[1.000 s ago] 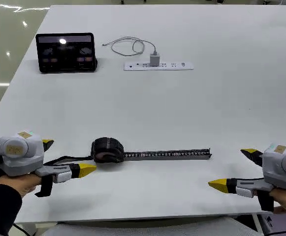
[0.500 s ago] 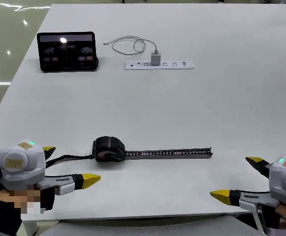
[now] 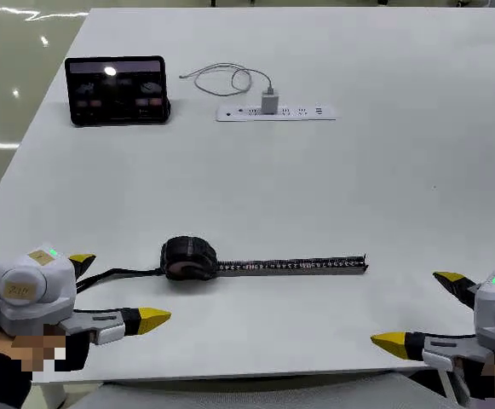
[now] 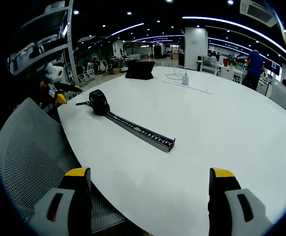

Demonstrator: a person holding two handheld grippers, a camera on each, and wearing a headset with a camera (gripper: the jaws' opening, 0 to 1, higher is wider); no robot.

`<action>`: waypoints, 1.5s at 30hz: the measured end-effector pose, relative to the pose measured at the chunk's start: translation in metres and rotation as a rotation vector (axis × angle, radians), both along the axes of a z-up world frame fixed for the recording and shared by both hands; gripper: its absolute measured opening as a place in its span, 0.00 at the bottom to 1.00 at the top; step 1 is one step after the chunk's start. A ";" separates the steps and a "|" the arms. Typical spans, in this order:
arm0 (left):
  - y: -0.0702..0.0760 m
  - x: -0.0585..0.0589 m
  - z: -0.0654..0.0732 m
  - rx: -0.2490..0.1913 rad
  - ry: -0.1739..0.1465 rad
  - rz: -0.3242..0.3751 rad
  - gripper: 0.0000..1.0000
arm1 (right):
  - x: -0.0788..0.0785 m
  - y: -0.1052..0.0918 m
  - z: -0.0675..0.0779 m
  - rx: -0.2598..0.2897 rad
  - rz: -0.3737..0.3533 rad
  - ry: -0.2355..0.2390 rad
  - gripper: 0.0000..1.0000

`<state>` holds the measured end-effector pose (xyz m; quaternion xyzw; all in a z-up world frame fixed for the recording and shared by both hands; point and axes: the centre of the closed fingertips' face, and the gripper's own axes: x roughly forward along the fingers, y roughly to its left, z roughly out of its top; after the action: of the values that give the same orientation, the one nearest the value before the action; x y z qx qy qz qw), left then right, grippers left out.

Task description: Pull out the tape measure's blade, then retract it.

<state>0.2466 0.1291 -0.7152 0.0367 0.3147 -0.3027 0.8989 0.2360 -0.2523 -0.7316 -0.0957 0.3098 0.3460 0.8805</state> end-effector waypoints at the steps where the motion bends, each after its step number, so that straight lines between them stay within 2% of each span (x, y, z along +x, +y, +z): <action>1: 0.000 -0.002 0.000 0.000 -0.001 -0.003 1.00 | -0.001 -0.002 0.001 0.000 -0.002 -0.001 0.96; 7: 0.001 -0.007 0.002 0.003 -0.013 -0.015 1.00 | -0.004 -0.006 0.005 -0.006 0.000 -0.007 0.96; 11: 0.003 -0.012 0.001 -0.010 0.018 -0.018 1.00 | -0.006 -0.007 0.006 -0.012 0.005 -0.008 0.96; 13: 0.008 -0.011 -0.003 0.009 0.035 0.000 1.00 | -0.007 -0.008 0.006 -0.009 -0.001 -0.004 0.96; 16: 0.010 -0.009 0.000 0.000 0.017 0.007 1.00 | -0.007 -0.007 0.007 -0.008 -0.002 -0.005 0.96; 17: 0.011 -0.009 -0.001 0.003 0.024 0.011 1.00 | -0.008 -0.007 0.006 -0.010 0.000 -0.003 0.96; 20: 0.011 -0.007 0.002 0.008 0.015 0.013 1.00 | -0.009 -0.007 0.004 -0.014 0.009 0.002 0.96; 22: 0.009 -0.007 0.002 0.003 0.023 0.010 1.00 | -0.009 -0.007 0.005 -0.013 0.008 0.004 0.96; 23: 0.005 -0.010 0.001 -0.016 0.045 -0.002 1.00 | -0.009 -0.007 0.006 -0.011 0.006 0.002 0.96; 24: -0.001 -0.014 0.000 -0.044 0.081 -0.014 1.00 | -0.009 -0.007 0.006 -0.011 0.007 0.001 0.96; 26: 0.002 -0.009 0.002 -0.002 0.043 -0.009 1.00 | -0.007 -0.007 0.006 -0.014 0.011 0.000 0.96; 29: -0.002 -0.006 0.004 -0.014 0.050 -0.001 1.00 | -0.005 -0.008 0.007 -0.017 0.017 -0.003 0.97; 35: -0.006 0.008 0.006 0.020 0.029 0.031 1.00 | 0.004 -0.004 0.004 -0.025 0.049 -0.001 0.97; 37: -0.008 0.011 0.004 0.020 0.035 0.046 1.00 | 0.007 -0.002 0.003 -0.017 0.054 0.004 0.97; 39: -0.011 0.014 0.003 0.024 0.040 0.062 1.00 | 0.008 -0.002 -0.001 -0.041 0.084 0.007 0.97; 41: -0.015 0.018 0.005 0.032 0.021 0.071 1.00 | 0.009 0.001 0.001 -0.043 0.098 0.009 0.97; 45: -0.023 0.021 0.002 0.021 0.035 0.085 1.00 | 0.015 -0.003 0.000 -0.055 0.116 0.010 0.96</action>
<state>0.2678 0.1056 -0.7131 0.0272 0.3346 -0.2614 0.9050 0.2510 -0.2549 -0.7318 -0.1360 0.3173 0.3883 0.8544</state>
